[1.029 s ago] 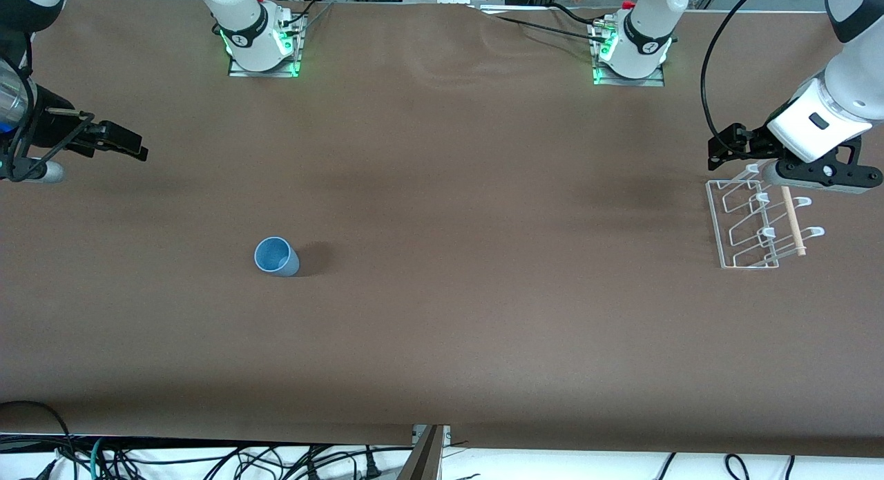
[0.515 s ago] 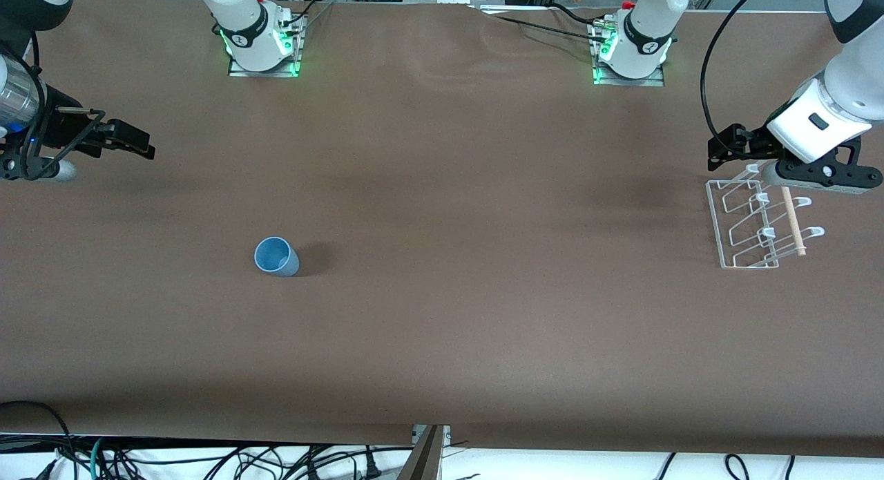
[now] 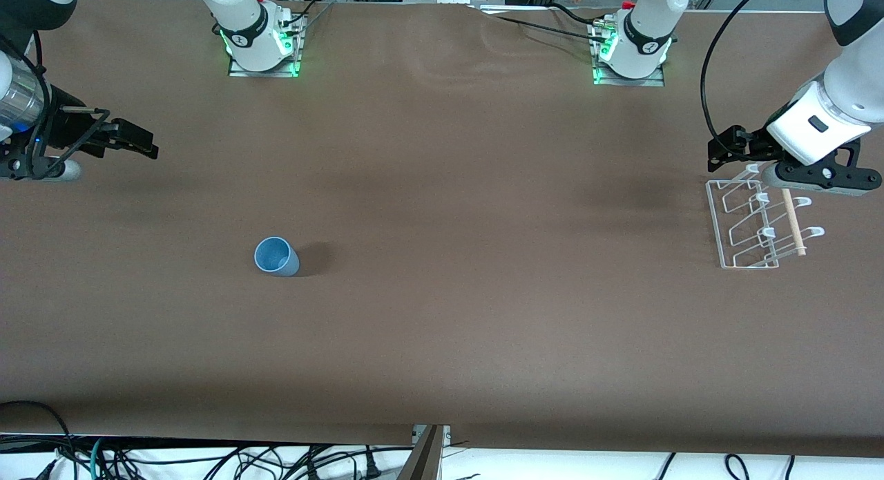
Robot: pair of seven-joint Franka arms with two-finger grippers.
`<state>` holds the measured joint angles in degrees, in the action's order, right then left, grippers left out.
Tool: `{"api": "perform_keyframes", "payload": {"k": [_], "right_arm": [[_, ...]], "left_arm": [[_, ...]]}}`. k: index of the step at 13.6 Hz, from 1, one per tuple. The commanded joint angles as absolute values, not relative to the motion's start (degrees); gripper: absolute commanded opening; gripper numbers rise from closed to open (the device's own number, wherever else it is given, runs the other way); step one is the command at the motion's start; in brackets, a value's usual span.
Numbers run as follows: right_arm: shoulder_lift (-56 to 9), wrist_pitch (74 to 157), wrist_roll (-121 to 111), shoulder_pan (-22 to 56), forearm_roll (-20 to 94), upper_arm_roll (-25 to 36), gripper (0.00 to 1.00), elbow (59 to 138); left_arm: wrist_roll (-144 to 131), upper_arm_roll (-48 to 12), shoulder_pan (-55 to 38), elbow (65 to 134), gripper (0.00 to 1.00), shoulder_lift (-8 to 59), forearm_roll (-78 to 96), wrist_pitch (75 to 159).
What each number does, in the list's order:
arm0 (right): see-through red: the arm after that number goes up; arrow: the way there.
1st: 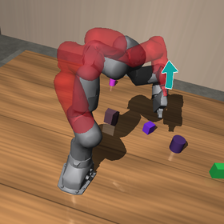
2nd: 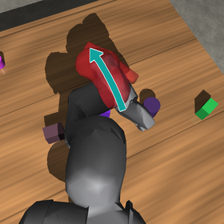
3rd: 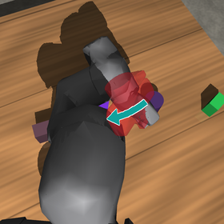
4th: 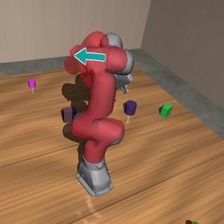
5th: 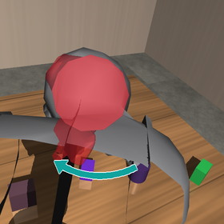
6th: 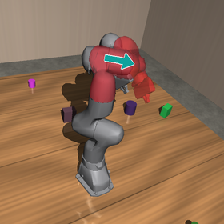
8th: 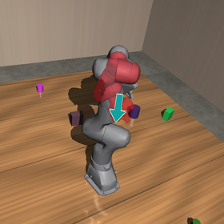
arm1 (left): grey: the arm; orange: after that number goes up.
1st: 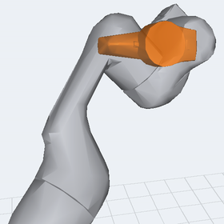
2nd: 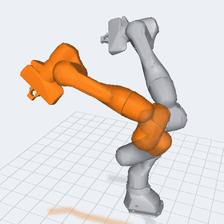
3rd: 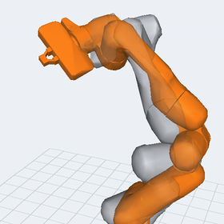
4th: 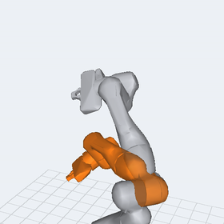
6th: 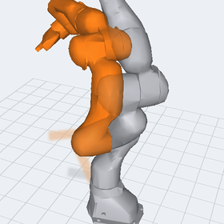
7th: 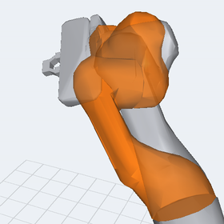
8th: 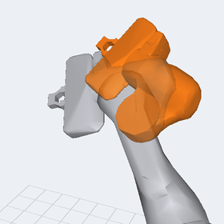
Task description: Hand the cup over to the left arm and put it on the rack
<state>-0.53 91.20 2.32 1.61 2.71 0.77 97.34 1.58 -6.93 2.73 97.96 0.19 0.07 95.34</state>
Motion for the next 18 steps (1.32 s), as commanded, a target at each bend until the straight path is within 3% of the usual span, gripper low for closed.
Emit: {"api": "perform_keyframes", "payload": {"k": [1, 15, 18], "right_arm": [[-0.9, 90.1, 1.8, 1.7, 2.7, 0.6, 0.99, 96.1], [-1.0, 90.4, 2.8, 2.3, 2.5, 0.6, 0.99, 96.1], [-3.9, 91.0, 2.9, 3.3, 2.6, 0.7, 0.99, 96.5]], "left_arm": [[2.1, -7.1, 3.1, 97.3, 1.0, 0.5, 0.6, 95.4], [2.2, -6.9, 3.2, 97.3, 1.0, 0.8, 0.6, 95.4], [2.2, -6.9, 3.2, 97.3, 1.0, 0.8, 0.6, 95.4]]}}
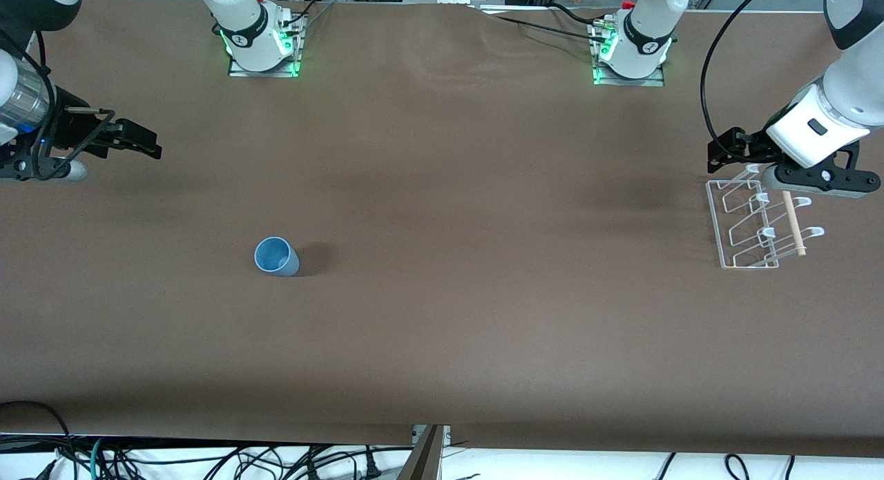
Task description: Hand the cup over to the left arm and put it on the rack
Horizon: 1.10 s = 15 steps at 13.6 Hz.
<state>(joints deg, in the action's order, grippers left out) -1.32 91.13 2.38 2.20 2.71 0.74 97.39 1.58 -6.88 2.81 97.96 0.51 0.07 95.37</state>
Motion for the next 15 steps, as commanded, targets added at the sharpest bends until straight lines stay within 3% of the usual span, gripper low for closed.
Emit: {"api": "perform_keyframes", "payload": {"k": [1, 9, 15], "right_arm": [[-6.2, 91.8, 2.8, 3.9, 2.6, 0.7, 0.99, 96.5], [-24.6, 111.6, 0.5, 7.1, 2.7, 0.7, 0.99, 96.4], [-29.6, 114.6, 0.8, 9.2, 1.8, 0.9, 0.99, 96.3]], "left_arm": [[2.2, -6.9, 3.2, 97.3, 1.0, 0.8, 0.6, 95.4], [2.2, -6.9, 3.2, 97.3, 1.0, 0.8, 0.6, 95.4], [2.2, -6.9, 3.2, 97.3, 1.0, 0.8, 0.6, 95.4]]}}
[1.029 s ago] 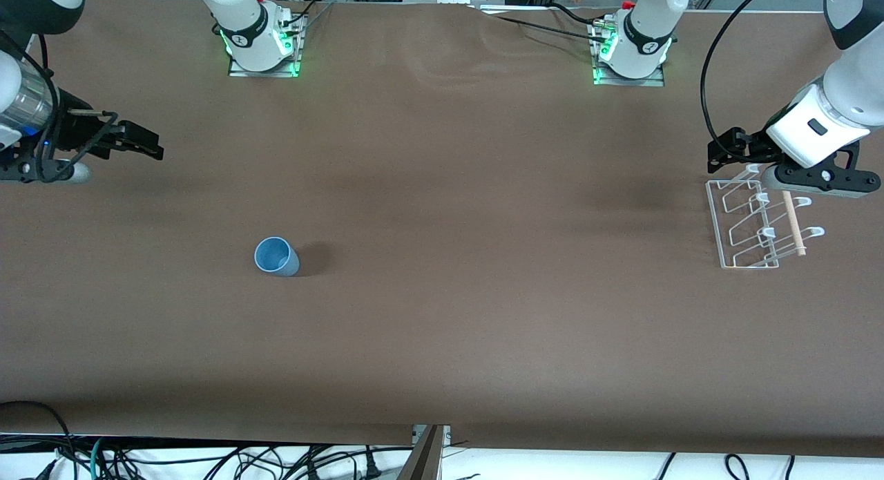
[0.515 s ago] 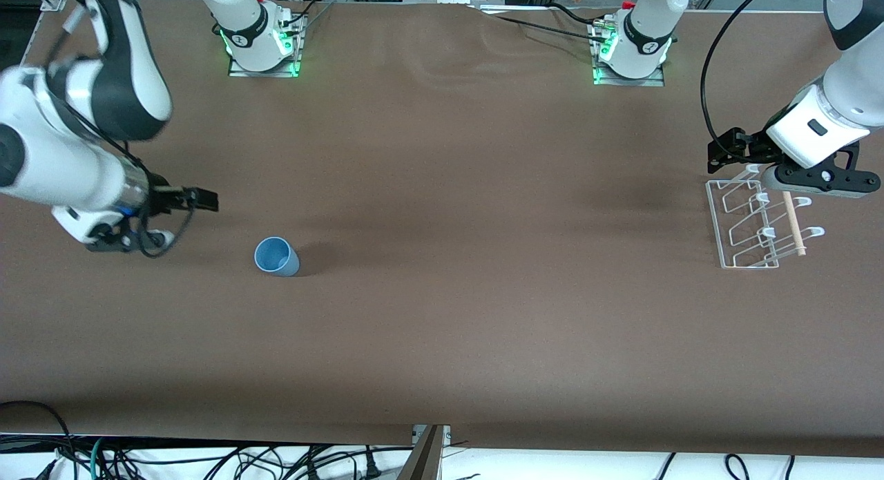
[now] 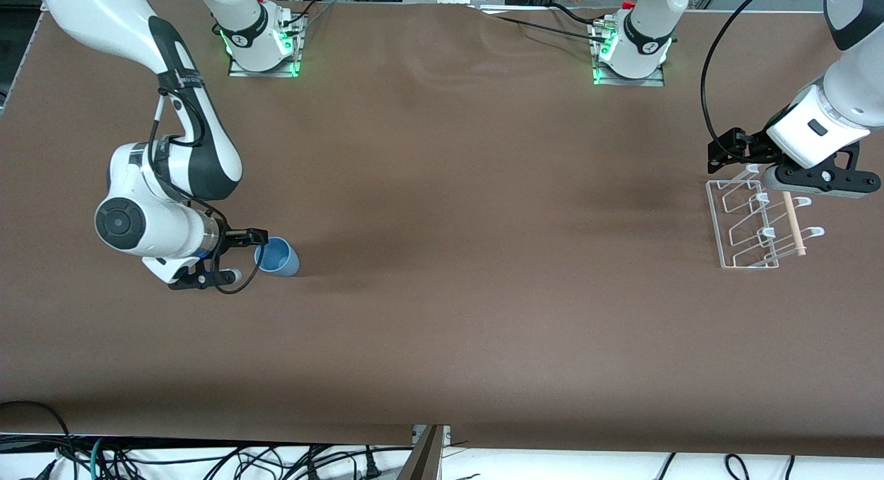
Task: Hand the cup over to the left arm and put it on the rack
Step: 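Lower the right gripper to the blue cup and close on it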
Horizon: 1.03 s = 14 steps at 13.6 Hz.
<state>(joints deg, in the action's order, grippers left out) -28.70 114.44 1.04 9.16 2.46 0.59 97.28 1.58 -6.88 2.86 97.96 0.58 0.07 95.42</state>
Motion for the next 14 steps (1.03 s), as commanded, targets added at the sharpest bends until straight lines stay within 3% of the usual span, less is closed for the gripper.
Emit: {"api": "perform_keyframes", "payload": {"k": [1, 6, 8, 10, 12, 13, 14], "right_arm": [[-30.1, 114.8, 0.8, 9.1, 1.8, 0.9, 0.99, 96.2], [-32.0, 117.2, 0.9, 9.6, 1.8, 0.9, 0.96, 96.1], [-32.7, 117.5, 3.4, 9.5, 2.0, 0.9, 0.61, 96.0], [-33.6, 117.5, 5.6, 10.2, 2.0, 0.9, 0.39, 95.9], [-34.1, 117.9, 9.5, 10.8, 2.0, 0.9, 0.1, 95.8], [-34.1, 118.0, 10.5, 10.9, 2.0, 0.9, 0.0, 95.5], [-34.2, 118.0, 10.7, 11.1, 2.6, 0.9, 0.0, 95.5]], "left_arm": [[2.2, -6.9, 3.2, 97.3, 1.0, 0.8, 0.6, 95.4], [2.2, -6.9, 3.2, 97.3, 1.0, 0.8, 0.6, 95.4], [2.2, -6.9, 3.2, 97.3, 1.0, 0.8, 0.6, 95.4], [2.2, -6.9, 3.2, 97.3, 1.0, 0.8, 0.6, 95.4], [2.2, -6.9, 3.2, 97.3, 1.0, 0.8, 0.6, 95.4], [2.2, -6.9, 3.2, 97.3, 1.0, 0.8, 0.6, 95.4], [2.2, -6.9, 3.2, 97.3, 1.0, 0.8, 0.6, 95.4]]}}
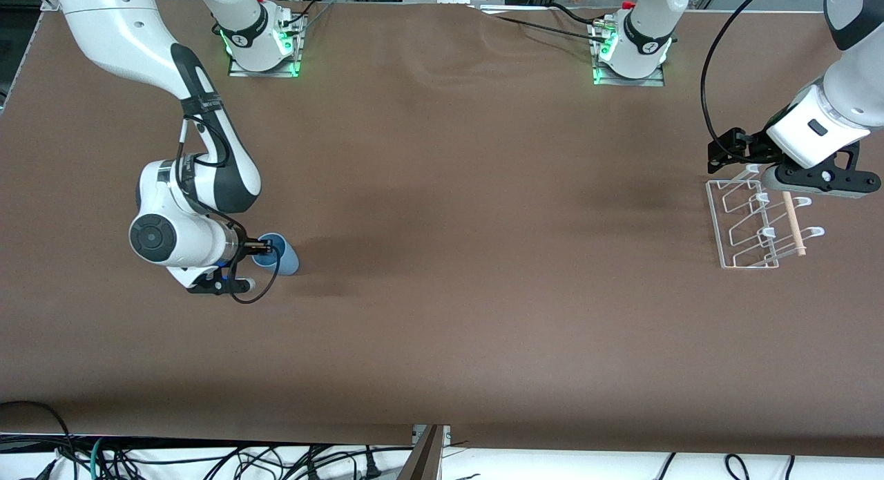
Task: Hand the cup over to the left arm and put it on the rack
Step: 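Lower the right gripper to the blue cup and close on it, then lift the blue cup with the right gripper while the left gripper approaches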
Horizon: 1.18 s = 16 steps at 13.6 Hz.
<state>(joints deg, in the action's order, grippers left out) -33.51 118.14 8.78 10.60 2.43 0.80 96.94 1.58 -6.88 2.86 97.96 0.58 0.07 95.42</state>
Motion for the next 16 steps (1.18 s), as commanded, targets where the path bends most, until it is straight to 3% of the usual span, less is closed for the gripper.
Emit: {"api": "perform_keyframes", "payload": {"k": [1, 5, 9, 13, 16], "right_arm": [[-34.3, 118.0, 10.7, 11.1, 2.7, 0.9, 0.0, 95.5], [-34.2, 116.4, 14.5, 12.0, 3.2, 0.6, 0.0, 93.1], [-33.8, 106.6, 24.9, 16.4, 4.6, 0.5, 0.0, 86.4], [-33.1, 104.9, 35.7, 19.0, 20.2, -2.1, 0.0, 81.1], [-32.2, 104.9, 44.4, 20.0, 25.8, -6.3, 0.0, 76.7]], "left_arm": [[2.2, -6.9, 3.2, 97.3, 1.0, 0.8, 0.6, 95.4], [2.2, -6.9, 3.2, 97.3, 1.0, 0.8, 0.6, 95.4], [3.1, -7.0, 3.2, 97.2, 1.0, 0.8, 0.6, 95.3], [7.1, -7.5, 1.6, 97.1, 1.0, 1.1, 1.2, 95.3], [9.8, -7.8, -2.0, 97.2, 1.0, 1.6, 3.3, 95.1]]}}
